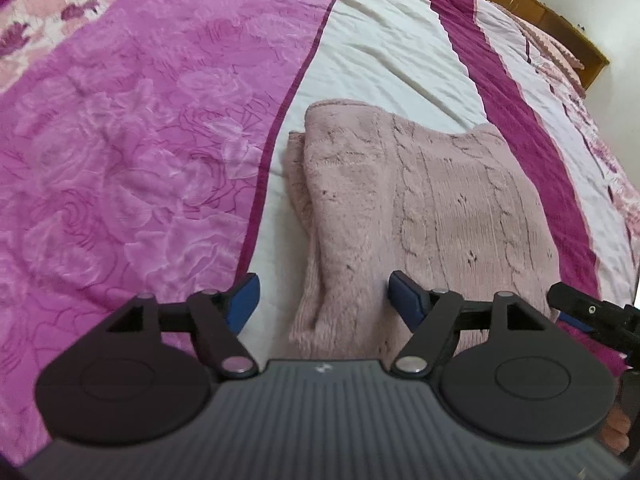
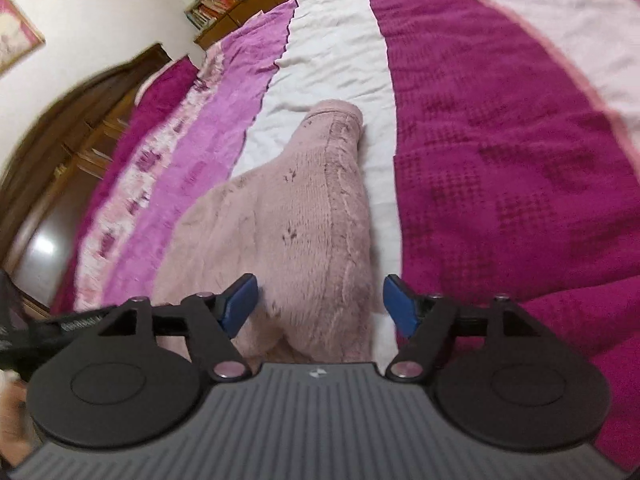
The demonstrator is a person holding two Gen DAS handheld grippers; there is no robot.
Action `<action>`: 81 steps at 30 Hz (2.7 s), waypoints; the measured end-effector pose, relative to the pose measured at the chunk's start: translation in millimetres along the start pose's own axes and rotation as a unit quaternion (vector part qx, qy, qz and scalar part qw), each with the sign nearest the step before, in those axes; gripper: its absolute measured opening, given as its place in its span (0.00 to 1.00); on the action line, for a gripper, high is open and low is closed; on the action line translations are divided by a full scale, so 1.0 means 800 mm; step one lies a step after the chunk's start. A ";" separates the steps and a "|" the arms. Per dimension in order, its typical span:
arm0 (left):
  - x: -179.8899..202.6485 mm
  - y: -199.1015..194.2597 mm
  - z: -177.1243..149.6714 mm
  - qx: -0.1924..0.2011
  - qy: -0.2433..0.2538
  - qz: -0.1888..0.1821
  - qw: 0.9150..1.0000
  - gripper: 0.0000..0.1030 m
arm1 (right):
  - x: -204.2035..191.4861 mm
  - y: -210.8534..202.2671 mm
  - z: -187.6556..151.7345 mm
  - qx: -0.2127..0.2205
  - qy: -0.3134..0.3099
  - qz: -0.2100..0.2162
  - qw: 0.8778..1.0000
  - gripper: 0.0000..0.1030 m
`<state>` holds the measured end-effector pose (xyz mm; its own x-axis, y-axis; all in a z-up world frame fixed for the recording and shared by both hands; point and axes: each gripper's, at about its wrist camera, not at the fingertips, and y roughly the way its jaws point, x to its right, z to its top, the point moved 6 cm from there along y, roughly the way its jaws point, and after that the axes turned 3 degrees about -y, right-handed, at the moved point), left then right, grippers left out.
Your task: Fold small clothes
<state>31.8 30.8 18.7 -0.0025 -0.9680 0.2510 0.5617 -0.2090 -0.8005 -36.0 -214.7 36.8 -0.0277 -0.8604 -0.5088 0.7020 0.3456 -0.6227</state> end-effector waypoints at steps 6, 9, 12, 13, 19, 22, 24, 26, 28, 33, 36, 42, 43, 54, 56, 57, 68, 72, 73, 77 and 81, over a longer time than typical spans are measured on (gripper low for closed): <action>0.016 -0.017 -0.026 0.007 0.035 0.032 0.999 0.80 | -0.023 -0.020 -0.021 0.011 -0.056 -0.037 0.998 0.89; 0.020 -0.018 -0.042 0.002 0.041 0.041 0.998 0.80 | -0.034 -0.022 -0.033 0.009 -0.074 -0.050 0.996 0.96; 0.021 -0.016 -0.057 -0.006 0.039 0.047 0.998 0.80 | -0.044 -0.020 -0.048 0.006 -0.100 -0.064 0.993 0.99; 0.022 -0.014 -0.063 -0.009 0.038 0.050 0.998 0.80 | -0.046 -0.019 -0.053 0.003 -0.108 -0.070 0.992 1.00; 0.026 -0.004 -0.080 -0.019 0.040 0.061 0.997 0.80 | -0.052 -0.012 -0.069 -0.004 -0.132 -0.093 0.987 1.00; 0.025 -0.002 -0.081 -0.019 0.036 0.063 0.997 0.80 | -0.046 -0.008 -0.070 -0.010 -0.124 -0.106 0.987 1.00; 0.025 -0.001 -0.081 -0.018 0.033 0.063 0.997 0.80 | -0.042 -0.005 -0.072 -0.018 -0.118 -0.111 0.987 1.00; 0.025 0.000 -0.082 -0.017 0.032 0.065 0.997 0.80 | -0.039 -0.002 -0.075 -0.025 -0.111 -0.113 0.987 1.00; 0.025 0.001 -0.082 -0.018 0.032 0.067 0.997 0.80 | -0.036 0.001 -0.077 -0.031 -0.108 -0.114 0.987 1.00; 0.024 0.004 -0.082 -0.020 0.031 0.067 0.997 0.80 | -0.034 0.007 -0.079 -0.039 -0.109 -0.117 0.986 1.00; 0.023 0.004 -0.081 -0.020 0.032 0.067 0.997 0.80 | -0.033 0.010 -0.081 -0.043 -0.109 -0.119 0.986 1.00; 0.025 0.004 -0.082 -0.011 0.038 0.071 0.997 0.80 | -0.030 0.014 -0.083 -0.048 -0.104 -0.120 0.986 1.00; 0.027 0.003 -0.082 -0.009 0.040 0.071 0.997 0.80 | -0.030 0.014 -0.083 -0.048 -0.103 -0.120 0.986 1.00; 0.037 0.003 -0.084 -0.005 0.061 0.060 0.996 0.80 | -0.028 0.015 -0.083 -0.048 -0.100 -0.117 0.987 1.00; 0.036 0.003 -0.084 -0.005 0.060 0.062 0.996 0.80 | -0.028 0.015 -0.084 -0.047 -0.099 -0.117 0.987 1.00; 0.036 0.003 -0.084 -0.006 0.059 0.062 0.996 0.80 | -0.027 0.015 -0.084 -0.047 -0.098 -0.117 0.987 1.00; 0.035 0.004 -0.085 -0.006 0.061 0.061 0.996 0.80 | -0.024 0.016 -0.083 -0.047 -0.094 -0.115 0.988 1.00; 0.037 0.004 -0.085 -0.005 0.061 0.061 0.996 0.80 | -0.022 0.016 -0.085 -0.047 -0.092 -0.114 0.988 1.00; 0.037 0.004 -0.085 -0.006 0.062 0.061 0.996 0.80 | -0.022 0.016 -0.086 -0.048 -0.091 -0.113 0.988 1.00; 0.038 0.005 -0.087 -0.008 0.065 0.061 0.996 0.80 | -0.021 0.017 -0.088 -0.050 -0.087 -0.113 0.989 1.00; 0.041 0.006 -0.091 -0.010 0.068 0.060 0.996 0.80 | -0.020 0.017 -0.088 -0.049 -0.085 -0.113 0.989 1.00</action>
<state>-25.3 -12.0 -16.7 -0.0487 -0.9958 0.0777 0.5478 -0.0917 -0.8316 -76.6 -169.8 -5.4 -0.0491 -0.9675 -0.2481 0.6185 0.1656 -0.7681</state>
